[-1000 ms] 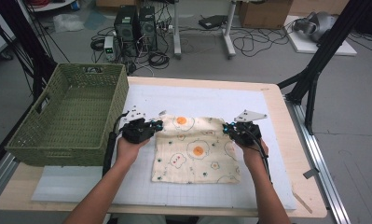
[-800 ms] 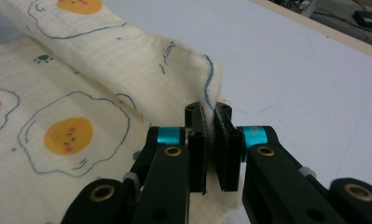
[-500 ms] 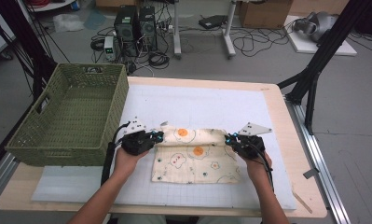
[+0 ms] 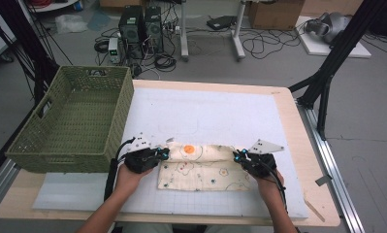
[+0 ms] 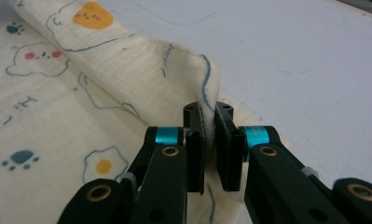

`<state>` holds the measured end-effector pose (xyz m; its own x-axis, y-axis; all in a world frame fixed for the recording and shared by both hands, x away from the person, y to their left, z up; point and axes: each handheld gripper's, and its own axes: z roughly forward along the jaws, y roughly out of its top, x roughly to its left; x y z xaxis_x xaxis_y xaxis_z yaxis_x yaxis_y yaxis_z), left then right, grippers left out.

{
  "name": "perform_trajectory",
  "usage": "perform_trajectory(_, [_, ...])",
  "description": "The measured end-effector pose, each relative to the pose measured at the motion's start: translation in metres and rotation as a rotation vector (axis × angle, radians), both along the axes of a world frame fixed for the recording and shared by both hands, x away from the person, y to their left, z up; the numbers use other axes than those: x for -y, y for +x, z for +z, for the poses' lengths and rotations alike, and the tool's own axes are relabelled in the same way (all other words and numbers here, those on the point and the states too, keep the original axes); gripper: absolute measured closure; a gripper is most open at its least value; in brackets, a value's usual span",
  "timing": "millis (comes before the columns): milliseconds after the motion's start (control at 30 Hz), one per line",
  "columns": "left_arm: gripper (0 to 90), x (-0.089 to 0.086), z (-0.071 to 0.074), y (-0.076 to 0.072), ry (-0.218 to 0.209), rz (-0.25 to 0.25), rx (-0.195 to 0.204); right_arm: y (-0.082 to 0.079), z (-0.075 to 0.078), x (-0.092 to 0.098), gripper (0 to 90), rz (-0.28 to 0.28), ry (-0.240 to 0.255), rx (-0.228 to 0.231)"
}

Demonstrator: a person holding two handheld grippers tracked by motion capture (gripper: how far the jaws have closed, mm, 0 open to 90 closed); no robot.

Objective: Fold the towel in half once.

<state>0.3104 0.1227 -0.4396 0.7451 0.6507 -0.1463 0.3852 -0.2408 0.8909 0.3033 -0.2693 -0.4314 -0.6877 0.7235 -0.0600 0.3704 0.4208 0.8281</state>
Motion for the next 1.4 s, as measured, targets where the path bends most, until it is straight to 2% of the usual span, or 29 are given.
perform_trajectory(200, [85.8,-0.002,-0.002,-0.008,0.000,-0.019,-0.003,-0.012,-0.005,0.002,83.8,0.020,0.003,-0.004])
perform_trajectory(333, [85.8,-0.004,-0.001,-0.014,0.008,-0.041,0.002,-0.020,-0.002,0.005,83.8,0.043,0.021,0.003])
perform_trajectory(467, [85.2,-0.005,-0.005,-0.020,0.022,-0.060,-0.007,-0.028,-0.001,0.008,83.3,0.059,0.016,0.010])
perform_trajectory(533, [83.0,-0.006,-0.007,-0.022,0.026,-0.064,-0.014,-0.031,-0.003,0.010,81.4,0.073,0.013,-0.004])
perform_trajectory(600, [77.1,-0.007,-0.007,-0.022,0.022,-0.057,-0.021,-0.033,-0.006,0.011,79.9,0.079,0.002,-0.014])
perform_trajectory(667, [62.1,-0.013,-0.004,-0.020,-0.015,-0.029,-0.028,-0.034,-0.006,0.013,76.5,0.086,0.002,-0.017])
perform_trajectory(767, [52.3,-0.023,0.004,-0.018,-0.074,0.012,-0.010,-0.037,-0.005,0.017,70.5,0.087,0.014,-0.020])
perform_trajectory(900, [52.1,-0.036,0.011,-0.015,-0.110,0.047,0.004,-0.042,-0.005,0.022,59.9,0.106,0.010,-0.021])
perform_trajectory(1067, [52.4,-0.040,0.009,-0.012,-0.113,0.062,-0.004,-0.048,0.002,0.030,50.5,0.110,0.019,-0.008])
perform_trajectory(1167, [52.7,-0.041,0.010,-0.011,-0.116,0.066,-0.001,-0.051,0.006,0.038,49.2,0.096,0.039,0.013])
perform_trajectory(1333, [52.7,-0.043,0.013,-0.009,-0.128,0.078,0.011,-0.053,0.011,0.056,48.7,0.016,0.094,0.038])
perform_trajectory(1400, [52.7,-0.045,0.014,-0.008,-0.136,0.082,0.010,-0.052,0.011,0.059,48.6,-0.003,0.097,0.044])
